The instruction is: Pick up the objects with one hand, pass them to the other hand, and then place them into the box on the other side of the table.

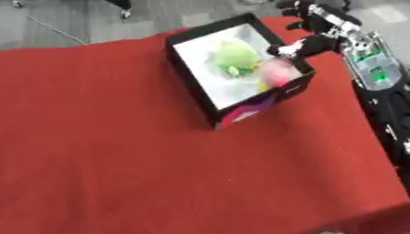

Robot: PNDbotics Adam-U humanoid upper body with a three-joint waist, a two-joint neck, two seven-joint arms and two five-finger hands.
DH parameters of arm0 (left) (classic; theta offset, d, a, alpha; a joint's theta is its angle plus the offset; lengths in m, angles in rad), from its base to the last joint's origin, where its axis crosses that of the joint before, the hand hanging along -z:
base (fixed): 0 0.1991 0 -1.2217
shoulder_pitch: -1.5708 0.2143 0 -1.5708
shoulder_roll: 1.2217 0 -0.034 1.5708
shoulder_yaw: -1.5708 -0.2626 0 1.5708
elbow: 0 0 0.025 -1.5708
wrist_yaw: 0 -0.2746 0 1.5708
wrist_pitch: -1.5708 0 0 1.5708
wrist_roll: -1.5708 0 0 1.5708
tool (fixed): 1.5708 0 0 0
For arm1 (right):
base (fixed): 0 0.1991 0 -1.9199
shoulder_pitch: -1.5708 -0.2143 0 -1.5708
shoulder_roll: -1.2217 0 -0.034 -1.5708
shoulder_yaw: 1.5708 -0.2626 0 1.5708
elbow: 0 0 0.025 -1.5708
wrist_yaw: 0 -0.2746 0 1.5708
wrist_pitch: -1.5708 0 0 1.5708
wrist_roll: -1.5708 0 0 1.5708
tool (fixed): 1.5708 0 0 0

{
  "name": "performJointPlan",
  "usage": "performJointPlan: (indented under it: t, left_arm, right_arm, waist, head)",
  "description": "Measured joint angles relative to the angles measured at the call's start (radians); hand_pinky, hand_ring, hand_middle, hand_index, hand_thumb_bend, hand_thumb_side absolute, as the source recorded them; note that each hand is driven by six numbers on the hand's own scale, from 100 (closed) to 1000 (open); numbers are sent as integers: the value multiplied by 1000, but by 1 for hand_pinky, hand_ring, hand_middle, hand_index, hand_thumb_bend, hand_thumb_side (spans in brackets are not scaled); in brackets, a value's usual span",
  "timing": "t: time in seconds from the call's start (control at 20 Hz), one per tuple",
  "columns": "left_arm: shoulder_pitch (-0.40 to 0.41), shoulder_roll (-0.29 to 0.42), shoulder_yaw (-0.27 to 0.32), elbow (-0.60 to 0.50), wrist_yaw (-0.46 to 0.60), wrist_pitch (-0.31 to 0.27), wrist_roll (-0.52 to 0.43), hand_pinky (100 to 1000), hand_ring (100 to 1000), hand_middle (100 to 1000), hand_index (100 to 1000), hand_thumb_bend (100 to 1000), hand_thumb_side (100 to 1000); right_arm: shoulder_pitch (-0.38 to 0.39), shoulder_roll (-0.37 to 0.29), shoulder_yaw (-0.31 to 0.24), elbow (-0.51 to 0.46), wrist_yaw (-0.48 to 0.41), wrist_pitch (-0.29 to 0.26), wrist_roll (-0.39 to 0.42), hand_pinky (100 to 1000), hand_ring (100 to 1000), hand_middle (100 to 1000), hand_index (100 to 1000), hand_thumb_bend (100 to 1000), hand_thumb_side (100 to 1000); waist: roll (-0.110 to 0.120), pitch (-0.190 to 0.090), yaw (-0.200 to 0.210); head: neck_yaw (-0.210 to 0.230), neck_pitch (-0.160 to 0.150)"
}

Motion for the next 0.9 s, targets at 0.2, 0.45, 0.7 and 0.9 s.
performJointPlan:
  t: [0.2, 0.45, 0.7, 0.9]
  left_arm:
    - [0, 0, 1, 0, 0, 2, 3, 1000, 675, 588, 798, 503, 489]
    - [11, 0, 6, -7, 0, -1, -3, 1000, 679, 592, 808, 444, 527]
    - [44, 10, 21, -36, 19, -14, -40, 1000, 683, 600, 812, 359, 777]
    - [82, 17, 34, -46, 73, -3, -62, 1000, 720, 640, 847, 405, 696]
  right_arm:
    - [2, 0, -8, 6, 5, -4, -26, 884, 1000, 1000, 911, 534, 131]
    - [33, -9, -33, -52, -48, 3, -183, 892, 997, 1000, 937, 100, 416]
    - [119, -15, -53, -201, -225, -45, -351, 901, 1000, 1000, 973, 100, 288]
    - [210, -10, -92, -304, -389, -65, -381, 885, 1000, 1000, 964, 272, 100]
  waist:
    - [0, 0, 0]
    - [0, 0, 0]
    - [0, 0, 2]
    - [0, -13, 1]
  head:
    - [5, 0]
    - [30, -1]
    - [67, -8]
    - [89, -8]
